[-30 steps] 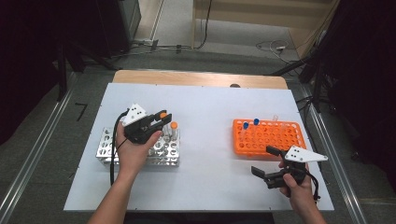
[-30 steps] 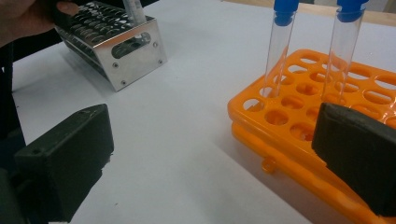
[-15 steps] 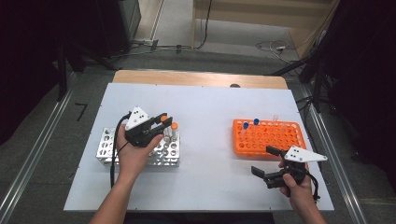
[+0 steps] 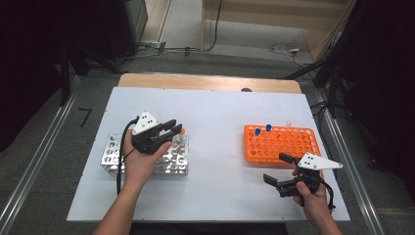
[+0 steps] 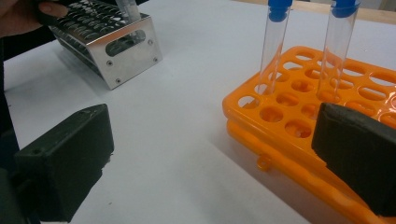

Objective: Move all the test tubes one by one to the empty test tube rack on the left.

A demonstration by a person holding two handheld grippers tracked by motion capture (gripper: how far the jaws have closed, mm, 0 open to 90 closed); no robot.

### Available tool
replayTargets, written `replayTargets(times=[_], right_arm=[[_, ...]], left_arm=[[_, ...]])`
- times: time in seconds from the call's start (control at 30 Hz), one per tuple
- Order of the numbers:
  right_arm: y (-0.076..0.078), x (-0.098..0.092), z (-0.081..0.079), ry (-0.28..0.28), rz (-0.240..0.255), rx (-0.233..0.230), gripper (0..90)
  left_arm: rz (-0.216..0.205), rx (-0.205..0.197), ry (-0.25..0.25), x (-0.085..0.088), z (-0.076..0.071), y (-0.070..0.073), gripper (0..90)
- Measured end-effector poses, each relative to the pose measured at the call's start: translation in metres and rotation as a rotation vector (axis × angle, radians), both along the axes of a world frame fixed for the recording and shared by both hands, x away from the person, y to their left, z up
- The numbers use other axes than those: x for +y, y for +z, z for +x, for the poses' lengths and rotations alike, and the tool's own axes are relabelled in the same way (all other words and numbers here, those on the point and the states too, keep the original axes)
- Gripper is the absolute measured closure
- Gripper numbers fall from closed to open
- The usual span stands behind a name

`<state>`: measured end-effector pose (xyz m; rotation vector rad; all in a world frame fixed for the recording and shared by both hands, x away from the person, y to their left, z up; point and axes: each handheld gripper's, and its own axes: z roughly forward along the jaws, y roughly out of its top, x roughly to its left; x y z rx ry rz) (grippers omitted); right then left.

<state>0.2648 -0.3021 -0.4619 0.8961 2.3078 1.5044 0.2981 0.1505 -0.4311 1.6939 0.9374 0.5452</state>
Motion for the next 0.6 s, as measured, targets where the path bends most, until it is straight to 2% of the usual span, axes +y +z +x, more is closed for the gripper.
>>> replayTargets(times=[0.2, 0.4, 0.6], right_arm=[[0.0, 0.0, 0.0, -0.001, 0.0, 0.0, 0.0], [0.002, -0.003, 0.002, -0.02, 0.003, -0.012, 0.0], [0.005, -0.01, 0.007, -0.058, 0.011, -0.017, 0.0]], left_arm=[[-0.036, 0.031, -0.009, 0.002, 0.0, 0.0, 62.9], [-0.11, 0.036, -0.014, 0.011, -0.006, 0.001, 49.2], [-0.134, 0.03, -0.037, 0.017, -0.017, 0.003, 33.5]])
